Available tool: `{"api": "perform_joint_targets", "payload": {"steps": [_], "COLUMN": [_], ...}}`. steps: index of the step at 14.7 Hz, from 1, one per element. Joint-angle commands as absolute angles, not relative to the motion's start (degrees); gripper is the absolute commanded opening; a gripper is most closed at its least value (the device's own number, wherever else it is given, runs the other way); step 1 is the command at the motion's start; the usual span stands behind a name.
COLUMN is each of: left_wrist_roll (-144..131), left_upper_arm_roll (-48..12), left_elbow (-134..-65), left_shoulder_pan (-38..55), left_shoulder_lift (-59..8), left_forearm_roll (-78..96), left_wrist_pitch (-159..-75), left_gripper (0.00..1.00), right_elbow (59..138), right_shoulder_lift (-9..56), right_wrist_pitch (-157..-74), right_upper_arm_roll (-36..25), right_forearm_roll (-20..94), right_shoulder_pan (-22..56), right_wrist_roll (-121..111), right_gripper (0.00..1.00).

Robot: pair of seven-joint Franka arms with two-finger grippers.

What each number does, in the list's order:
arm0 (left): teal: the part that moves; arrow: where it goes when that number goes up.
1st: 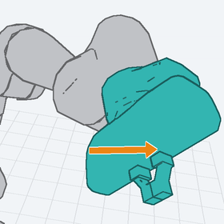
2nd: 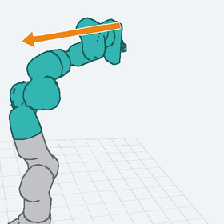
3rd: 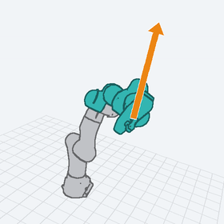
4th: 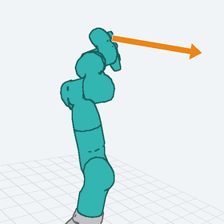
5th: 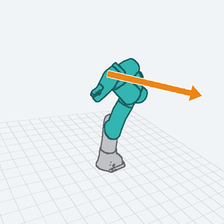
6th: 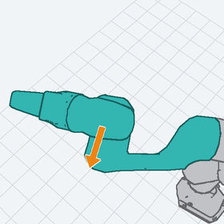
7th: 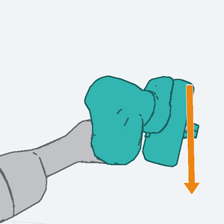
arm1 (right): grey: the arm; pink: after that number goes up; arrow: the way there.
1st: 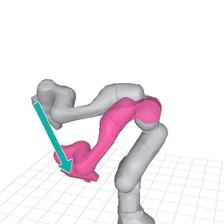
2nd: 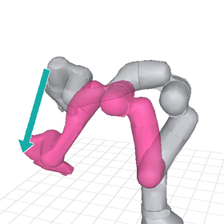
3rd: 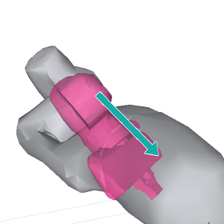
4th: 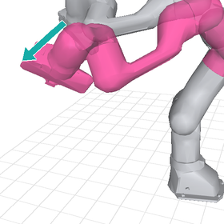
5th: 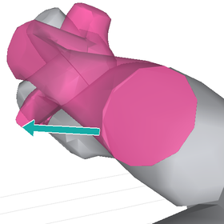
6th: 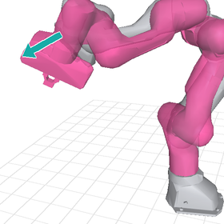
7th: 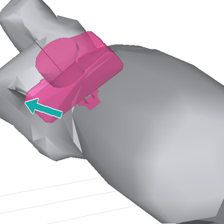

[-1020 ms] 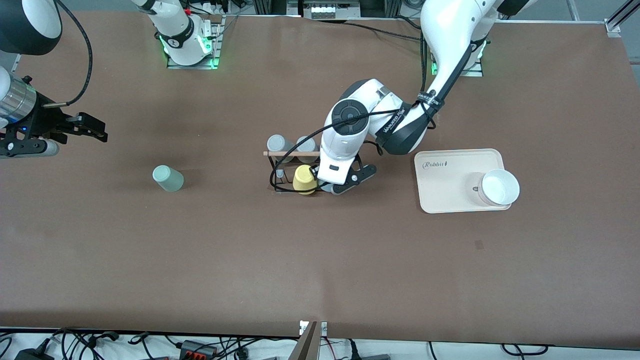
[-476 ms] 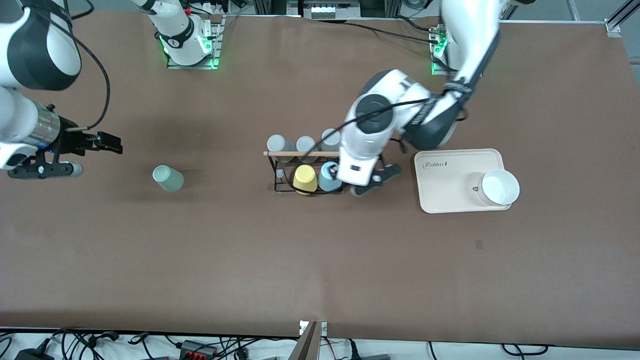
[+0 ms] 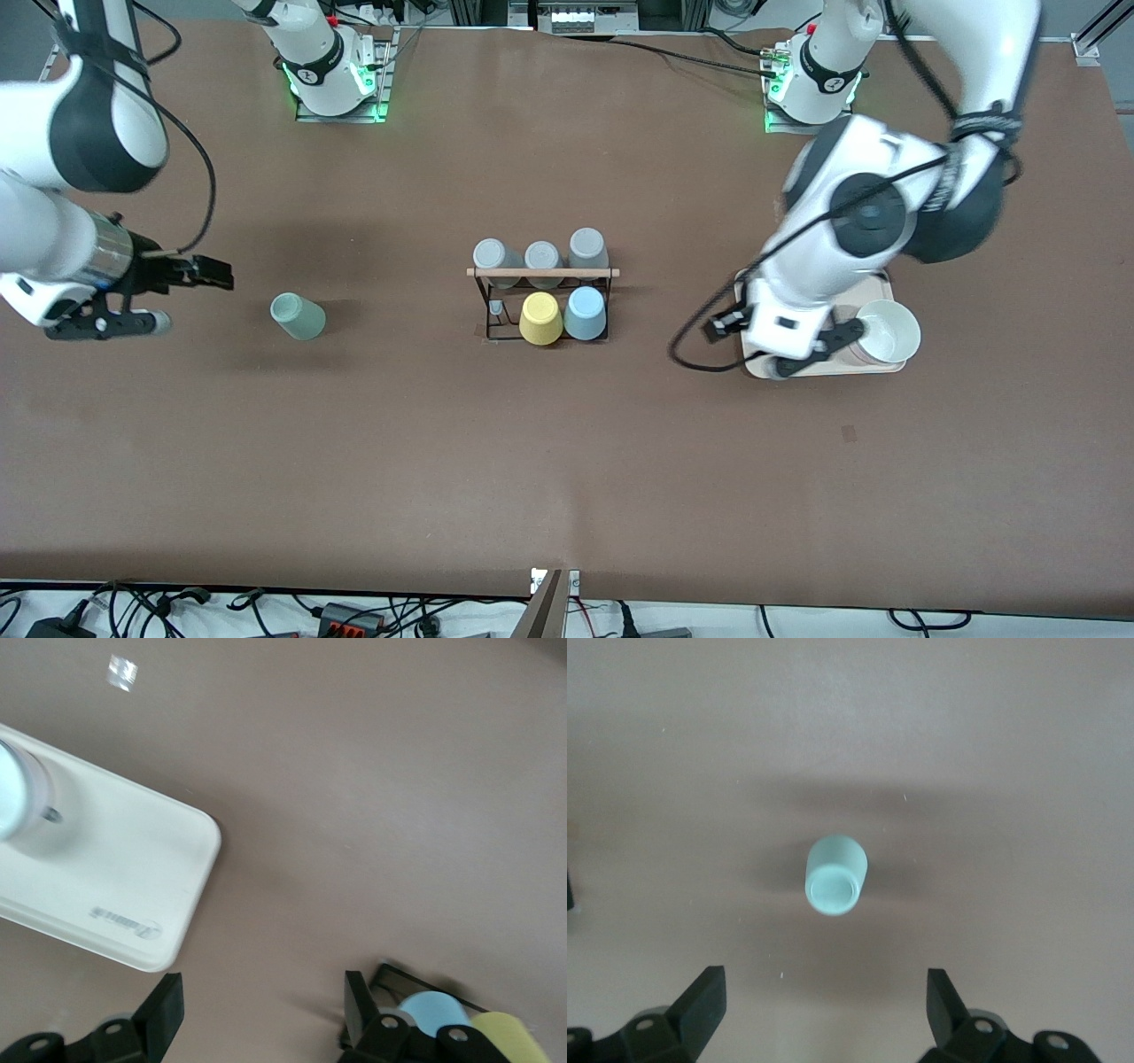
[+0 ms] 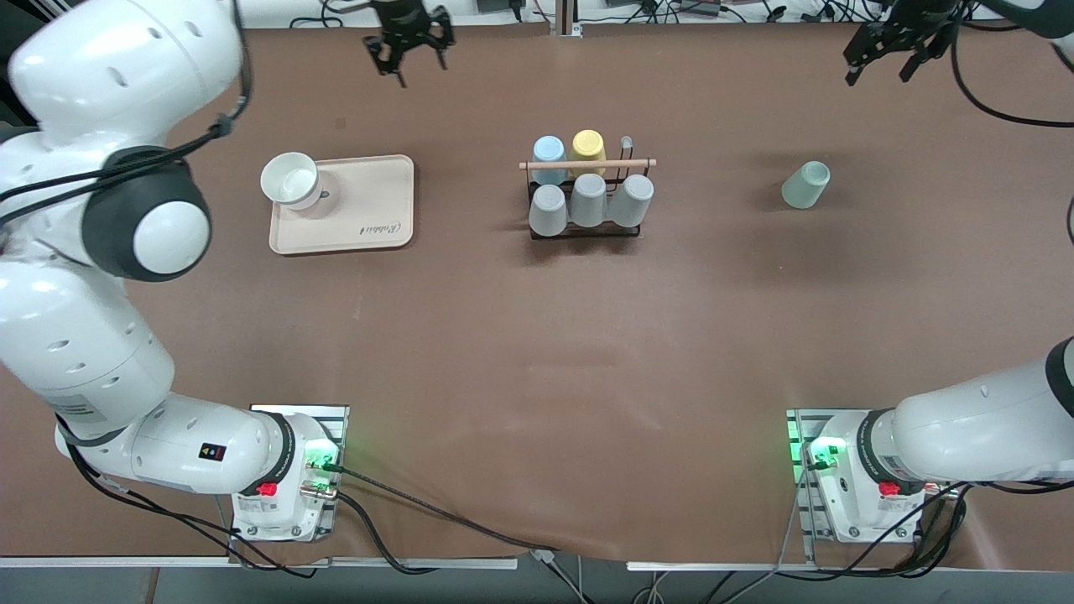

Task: Hang scattered cups on rack with three cups
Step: 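Retract the left gripper while the right gripper grasps the mint cup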

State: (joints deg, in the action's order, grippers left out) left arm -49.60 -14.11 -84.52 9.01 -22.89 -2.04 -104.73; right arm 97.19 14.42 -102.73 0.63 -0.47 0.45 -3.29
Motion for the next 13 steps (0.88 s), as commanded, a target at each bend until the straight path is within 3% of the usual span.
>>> {"api": "perform_joint_targets", "payload": {"steps": [1,6,13], "left_wrist_roll": [-43.26,-28.07,-5.92], "left_upper_arm_roll": [-14.5,-14.07,-3.97], "left_elbow": [-92.18,-99.39,-101.95], "left_shoulder_pan": [5.99,-0.61,-0.62], "left_shoulder_lift": [-15.31,-6.96,1.66], "left_forearm_roll": [-3.25,-3.16,-2.2], "left_wrist_pitch": [-105.12,-105.03,-98.63], "left_gripper": [0.82,0.87,0.98], "right_elbow": [99.22,108.43,117.85], "right_shoulder_lift": [17.13,17.58,18.37], "right_wrist_pitch": [-107.91,-119.42,-131.38], "right_upper_arm_roll": [0.53,0.44,0.44], "right_forearm_roll": [-0.44,-1.23,-1.23], "right_shoulder_pan": [0.62,1.84,3.6], "right_wrist_roll": [-1.77,2.9,8.52], "right_gripper": [1.0,1.0,1.0]}}
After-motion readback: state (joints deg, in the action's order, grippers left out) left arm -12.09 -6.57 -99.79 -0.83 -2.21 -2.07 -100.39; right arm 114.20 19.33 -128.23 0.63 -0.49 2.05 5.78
